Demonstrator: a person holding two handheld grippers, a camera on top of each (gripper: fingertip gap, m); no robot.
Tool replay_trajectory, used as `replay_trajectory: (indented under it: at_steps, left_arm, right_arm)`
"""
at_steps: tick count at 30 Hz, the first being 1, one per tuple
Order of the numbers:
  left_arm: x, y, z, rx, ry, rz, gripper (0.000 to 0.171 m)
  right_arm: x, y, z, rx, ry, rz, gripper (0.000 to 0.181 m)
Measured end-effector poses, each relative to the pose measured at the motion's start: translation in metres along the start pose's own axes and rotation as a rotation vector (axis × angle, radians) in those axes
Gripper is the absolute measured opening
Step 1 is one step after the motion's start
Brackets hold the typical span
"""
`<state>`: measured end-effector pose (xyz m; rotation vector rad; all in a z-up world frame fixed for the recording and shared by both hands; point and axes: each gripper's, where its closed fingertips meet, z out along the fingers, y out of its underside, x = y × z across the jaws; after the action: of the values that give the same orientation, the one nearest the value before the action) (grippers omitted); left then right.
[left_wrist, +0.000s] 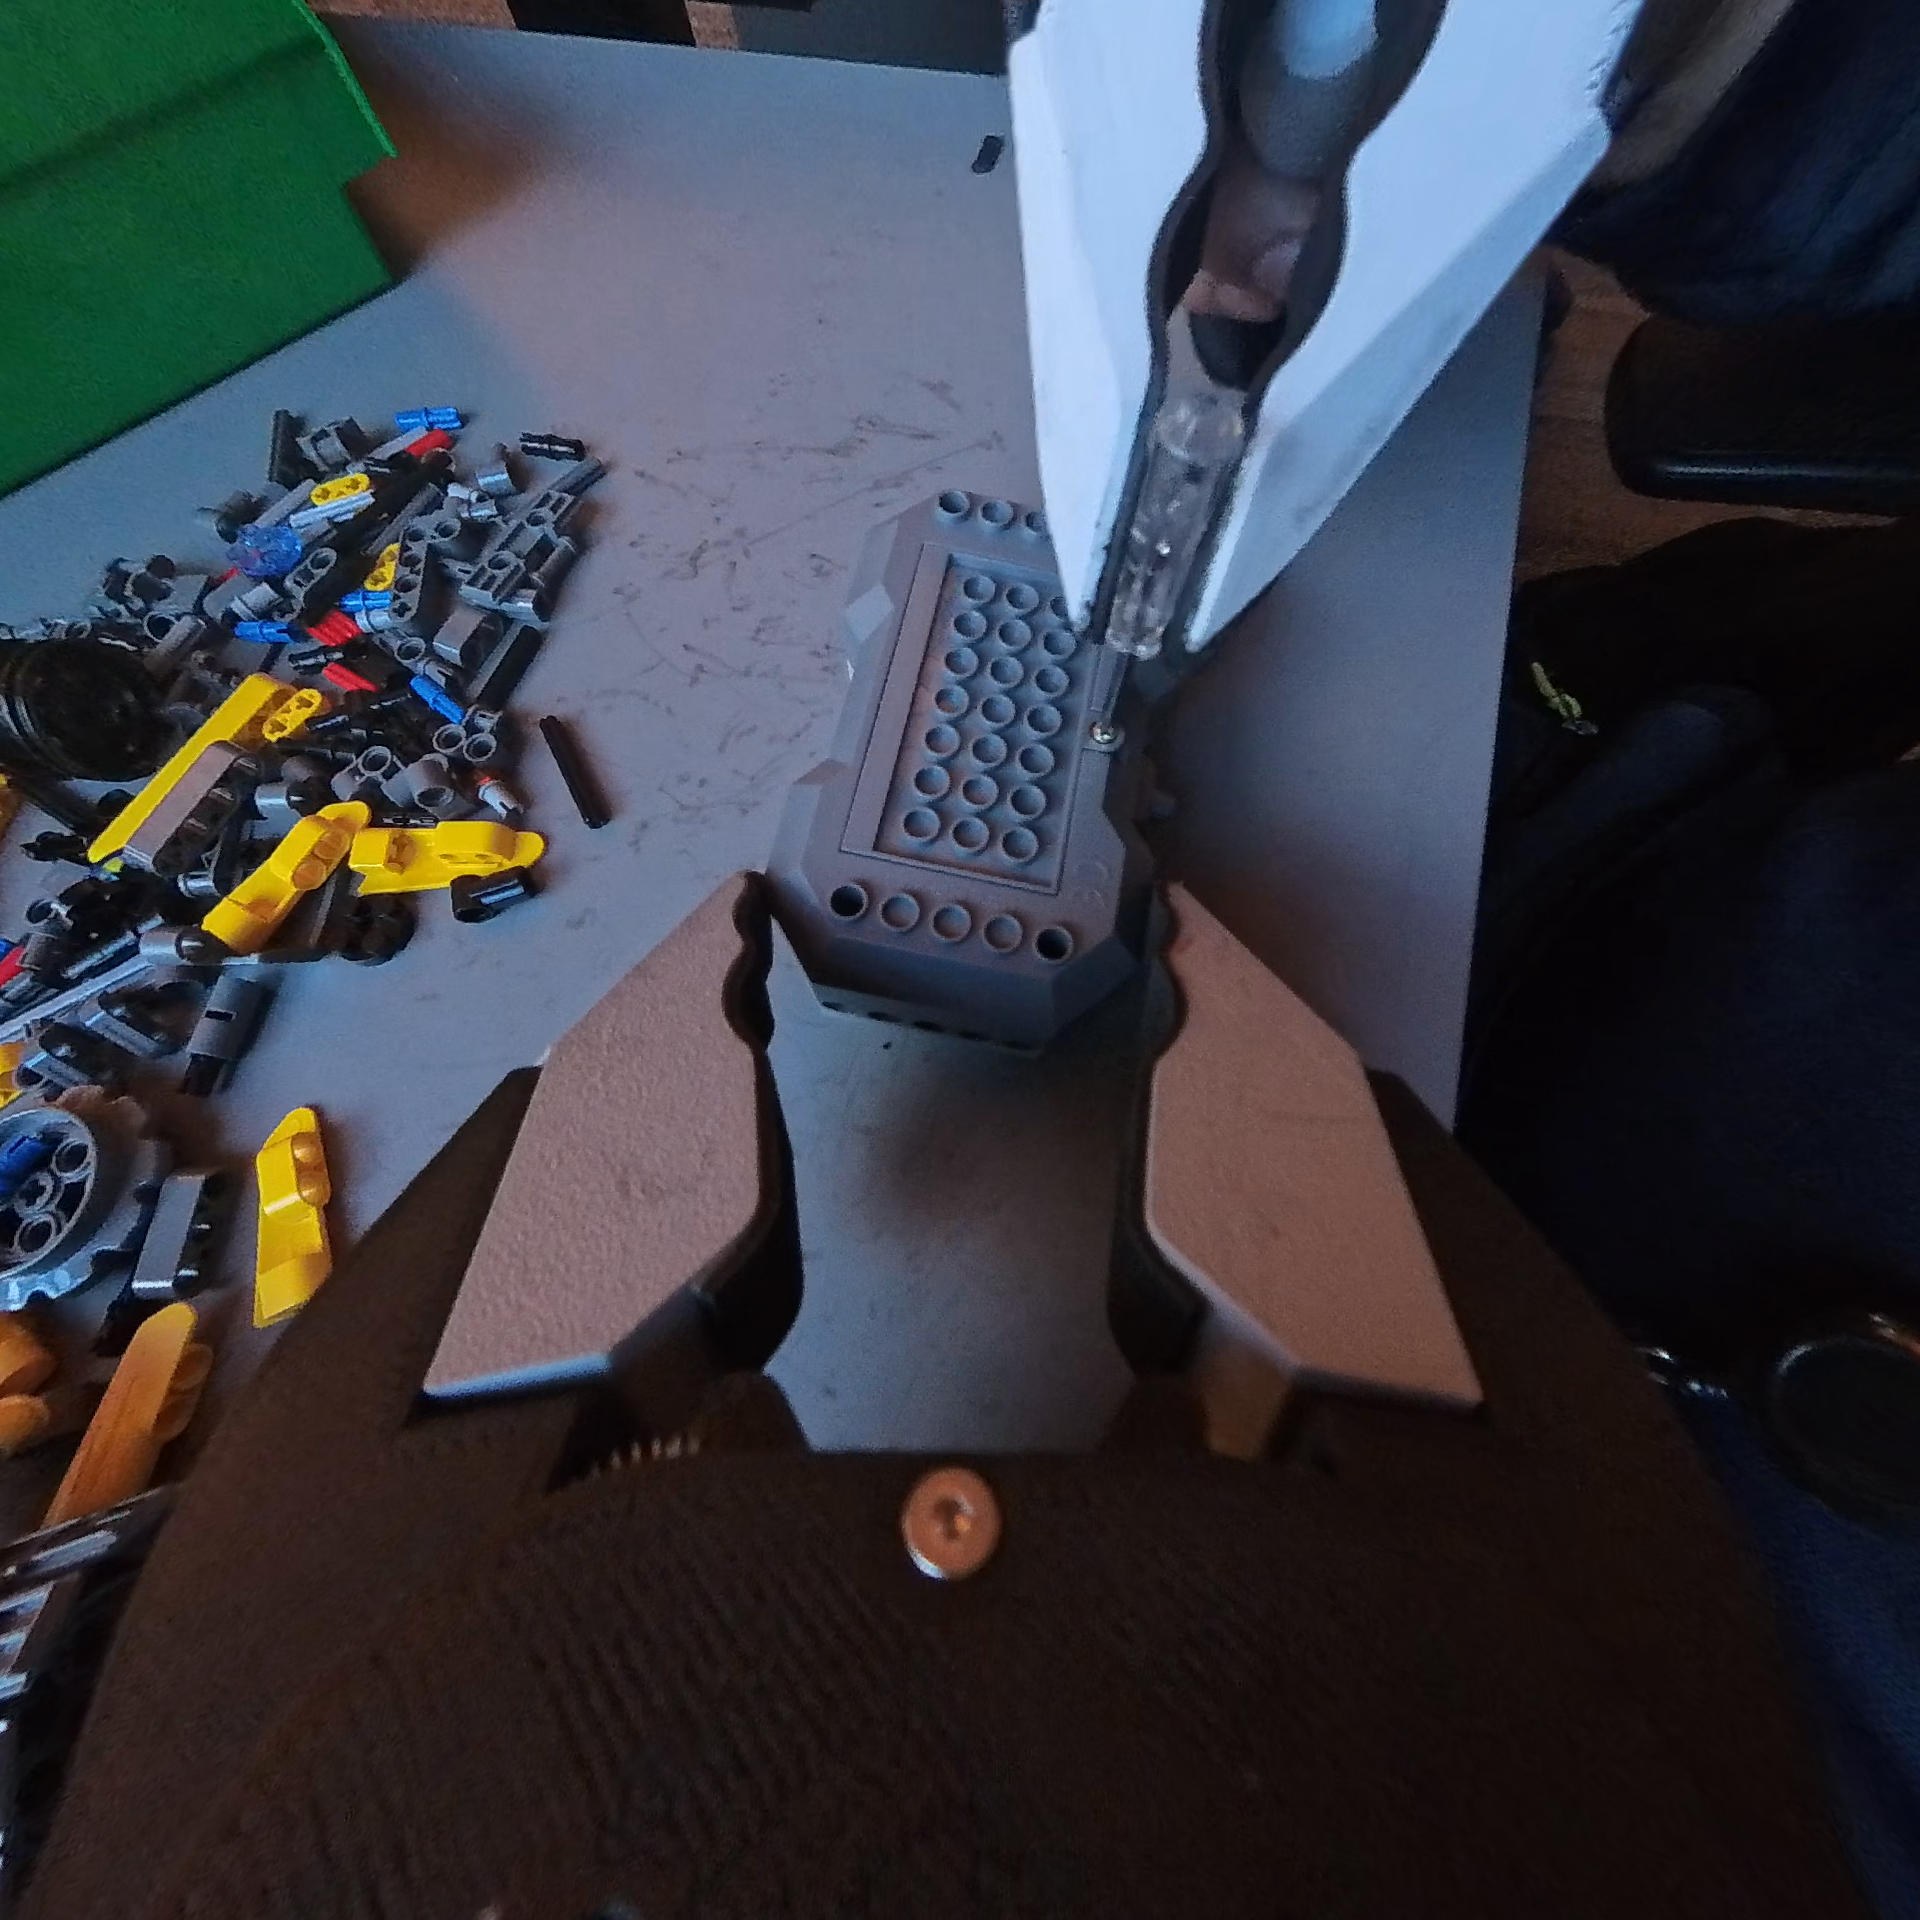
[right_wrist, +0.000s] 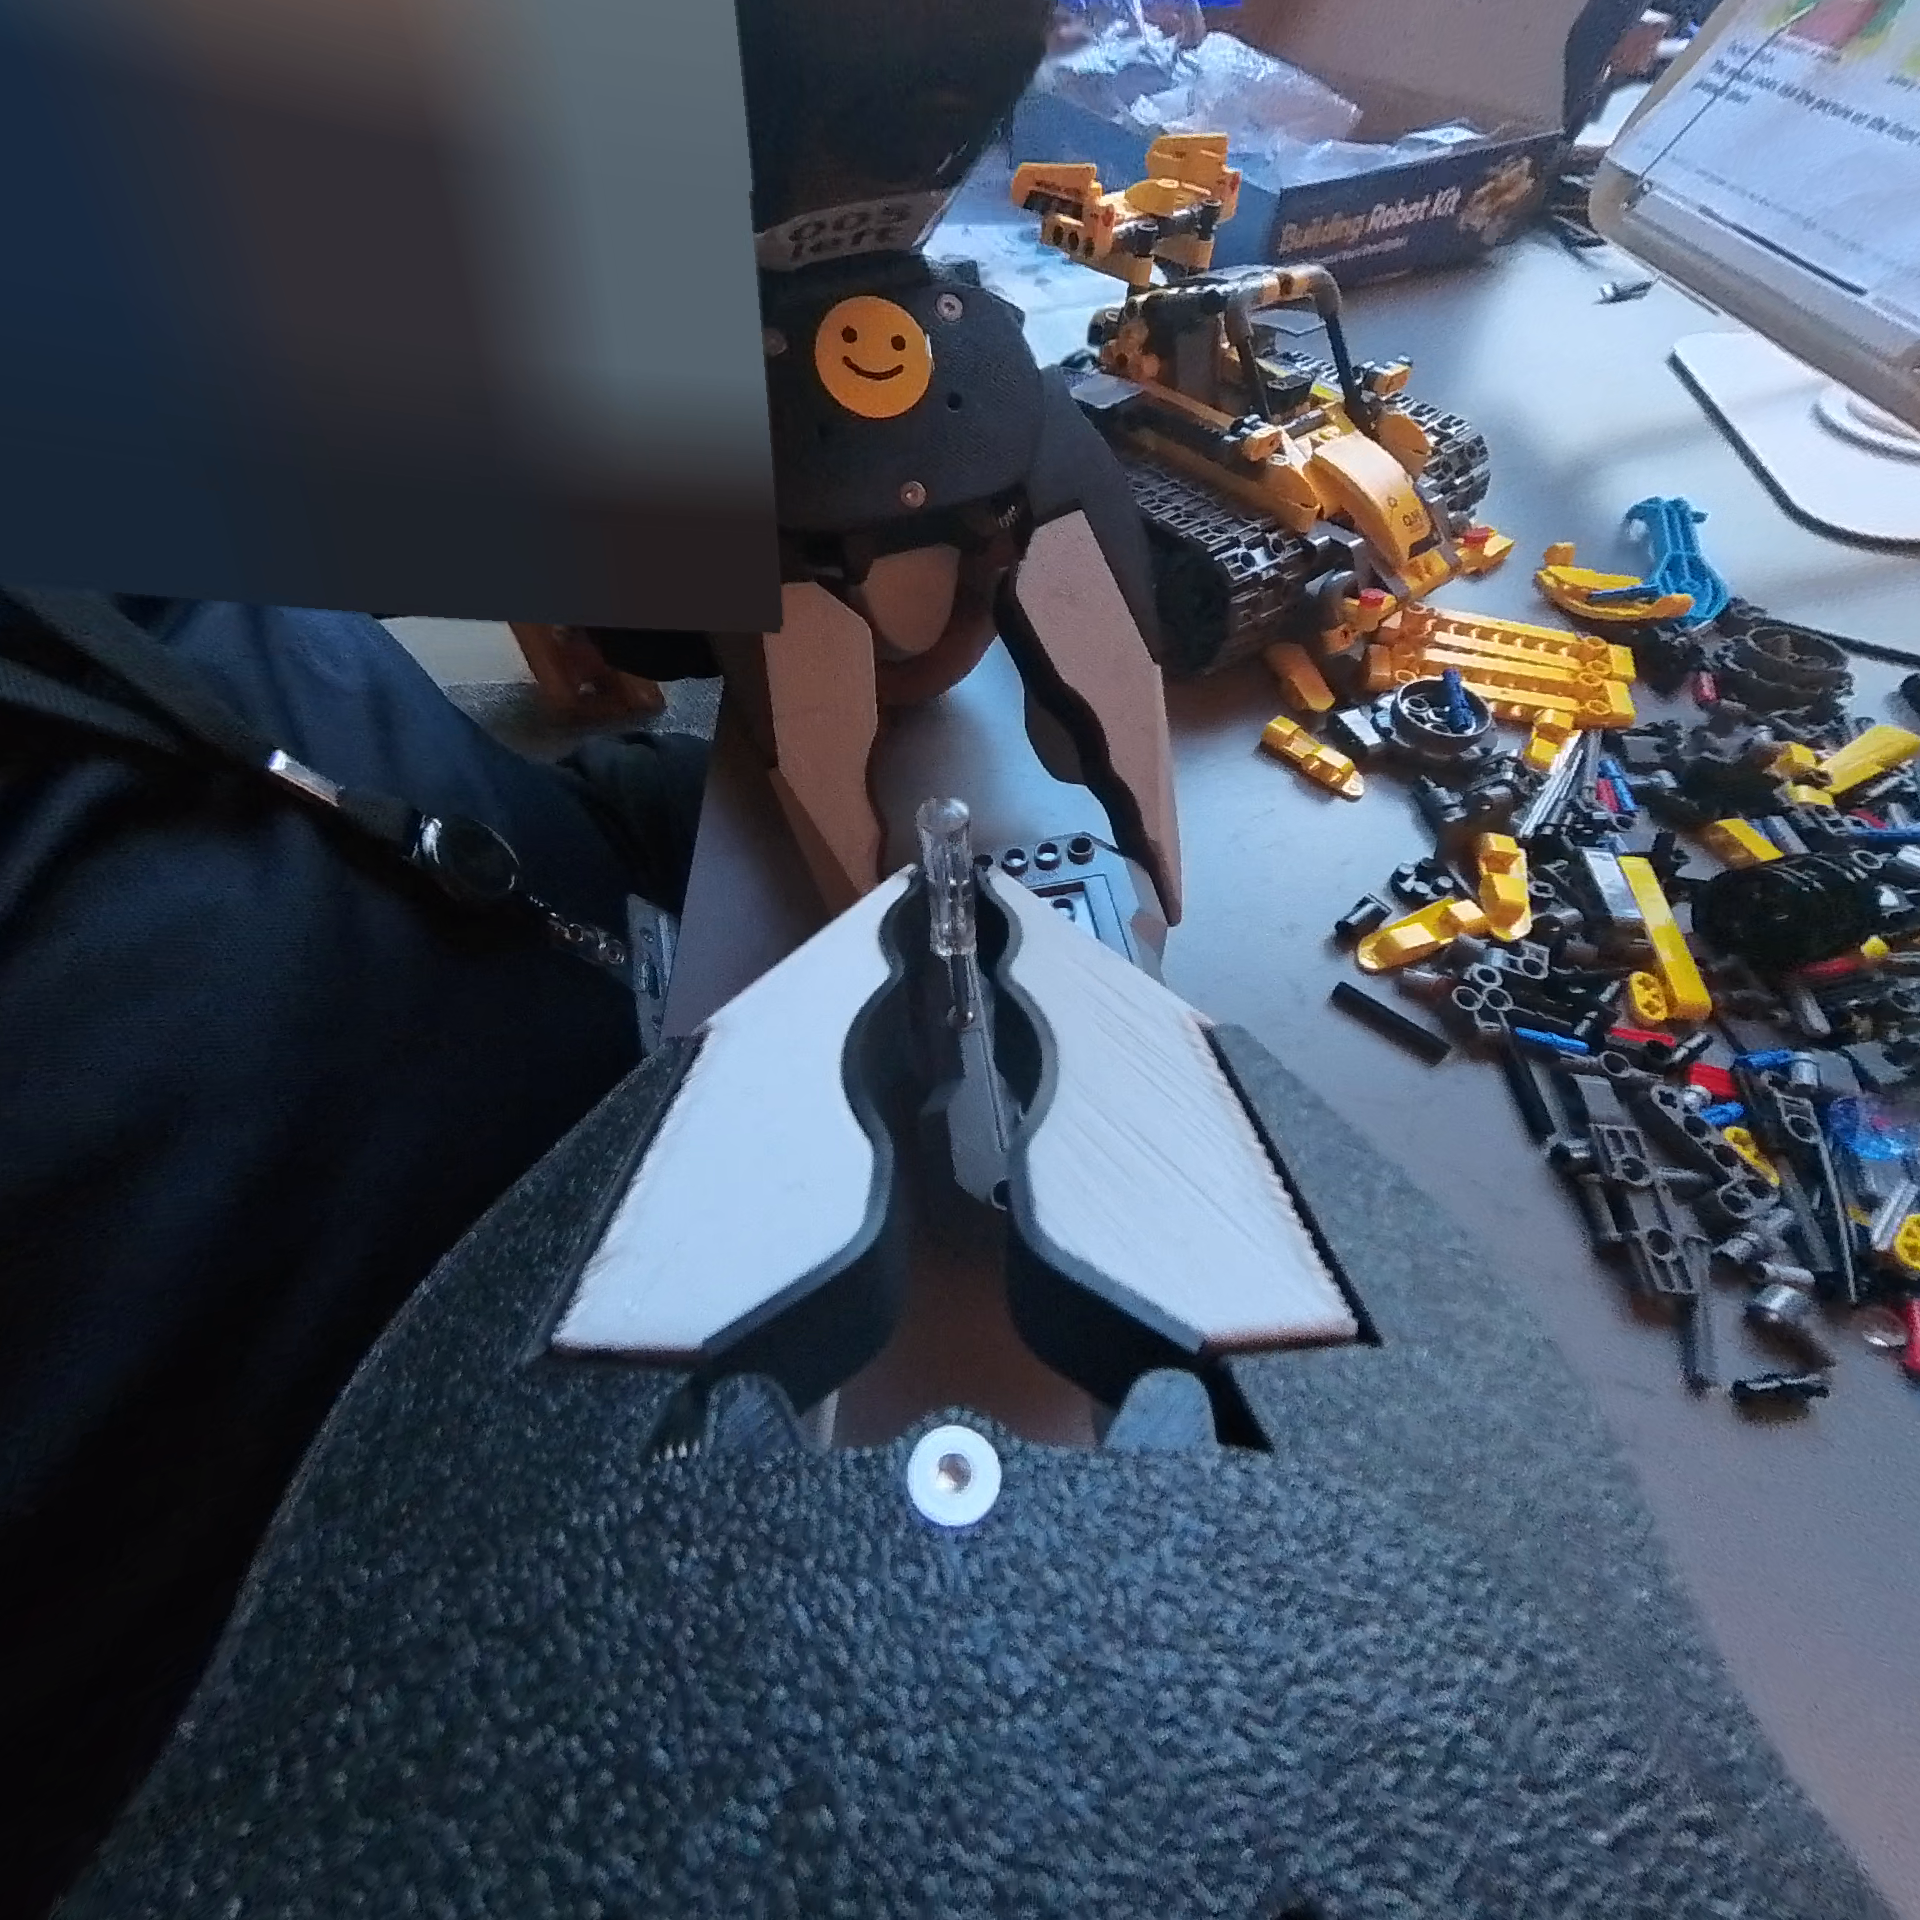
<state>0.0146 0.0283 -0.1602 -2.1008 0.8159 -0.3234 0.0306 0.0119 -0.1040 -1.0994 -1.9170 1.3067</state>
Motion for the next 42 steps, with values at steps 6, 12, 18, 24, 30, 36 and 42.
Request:
replay_trajectory:
  at_steps: [6,12,18,24,30,36,42]
  left_arm:
    - [0.003,0.0,0.001,0.0,0.016,0.011,0.069]
    - [0.009,-0.001,0.001,0.0,0.082,0.018,0.068]
    - [0.024,0.0,-0.001,0.002,0.189,0.059,0.068]
    - [0.026,0.0,-0.002,0.003,0.187,0.075,0.069]
    - [0.011,0.0,0.0,0.0,0.085,0.047,0.069]
    - [-0.017,0.002,0.001,-0.013,-0.1,-0.045,0.069]
    - [-0.019,0.001,0.001,-0.015,-0.136,-0.084,0.068]
  right_arm:
    - [-0.008,0.002,-0.006,-0.001,-0.207,-0.136,0.007]
    - [-0.016,0.001,-0.006,-0.029,-0.651,-0.198,0.007]
    - [-0.028,0.0,-0.006,-0.069,-1.059,-0.107,0.007]
    - [-0.027,-0.017,-0.001,-0.027,-1.013,-0.106,0.007]
    - [0.007,-0.046,0.006,0.039,-0.415,0.067,0.007]
    - [0.035,-0.015,-0.008,0.009,0.254,0.226,0.008]
    - [0.028,-0.011,-0.011,0.04,0.477,0.233,0.008]
